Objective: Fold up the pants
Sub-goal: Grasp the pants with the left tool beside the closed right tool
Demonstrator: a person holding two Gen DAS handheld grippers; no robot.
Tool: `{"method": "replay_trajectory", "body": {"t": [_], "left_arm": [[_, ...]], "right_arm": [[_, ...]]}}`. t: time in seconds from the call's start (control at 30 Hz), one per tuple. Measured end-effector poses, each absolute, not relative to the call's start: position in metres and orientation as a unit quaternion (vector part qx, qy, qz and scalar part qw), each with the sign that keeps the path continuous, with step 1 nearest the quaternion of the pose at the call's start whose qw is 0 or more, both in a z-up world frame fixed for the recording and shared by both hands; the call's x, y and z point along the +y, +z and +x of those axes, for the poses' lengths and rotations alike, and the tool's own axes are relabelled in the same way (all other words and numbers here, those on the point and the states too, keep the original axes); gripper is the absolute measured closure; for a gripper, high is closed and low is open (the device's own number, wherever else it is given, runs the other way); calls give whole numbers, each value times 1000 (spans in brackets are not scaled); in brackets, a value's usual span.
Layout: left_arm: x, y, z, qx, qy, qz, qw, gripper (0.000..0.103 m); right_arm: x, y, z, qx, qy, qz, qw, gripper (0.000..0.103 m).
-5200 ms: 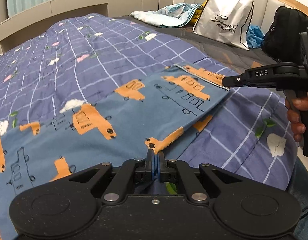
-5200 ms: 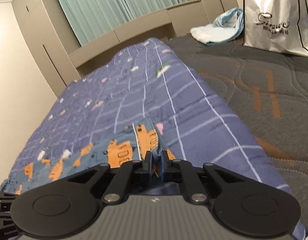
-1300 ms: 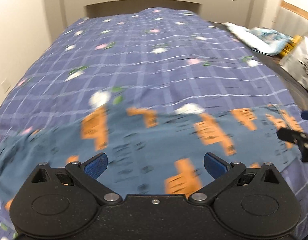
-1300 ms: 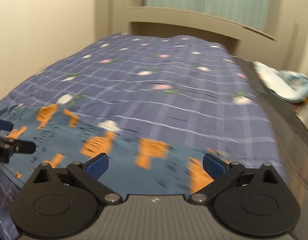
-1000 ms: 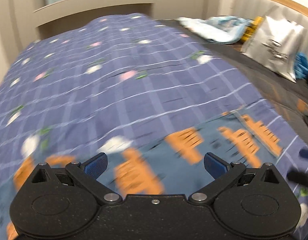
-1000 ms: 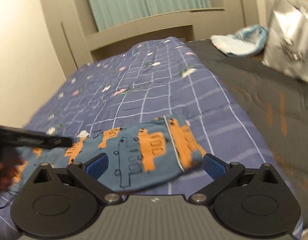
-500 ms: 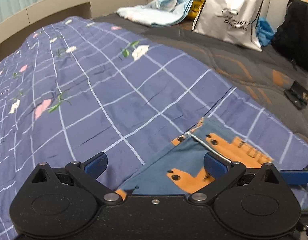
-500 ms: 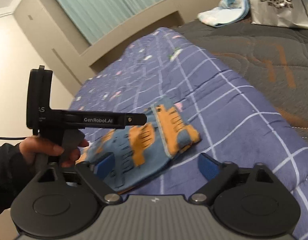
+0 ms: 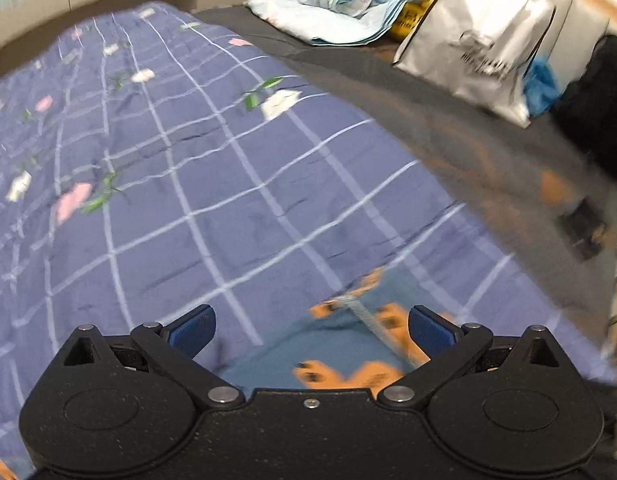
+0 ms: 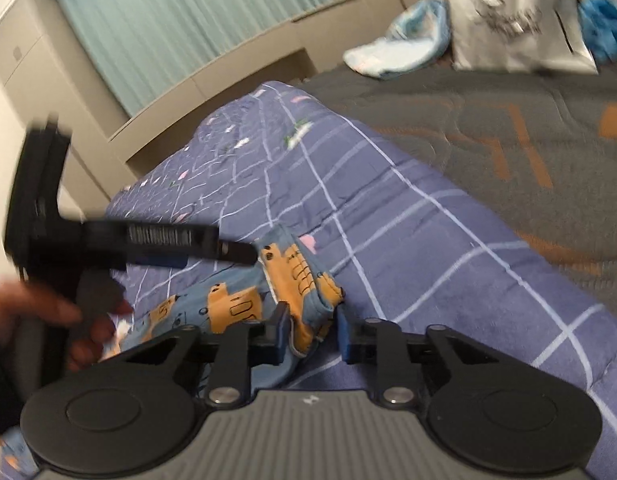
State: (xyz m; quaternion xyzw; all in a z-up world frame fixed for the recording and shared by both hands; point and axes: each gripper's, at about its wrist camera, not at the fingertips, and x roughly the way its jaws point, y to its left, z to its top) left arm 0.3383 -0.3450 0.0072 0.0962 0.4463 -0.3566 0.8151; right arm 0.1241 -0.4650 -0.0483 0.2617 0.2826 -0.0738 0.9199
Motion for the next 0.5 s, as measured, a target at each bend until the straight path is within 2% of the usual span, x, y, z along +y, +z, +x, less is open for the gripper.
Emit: {"method": "replay_trajectory", "body": {"t": [0.23,0.5], "left_arm": [[-362,24,345,518,-371,22,770,4],[-399,12,345,546,-346,76,759,10]], "right_arm": [[-419,-27,129,280,-80,79,953,86],[-374,-26,137,273,-79,-69,956,89]]}}
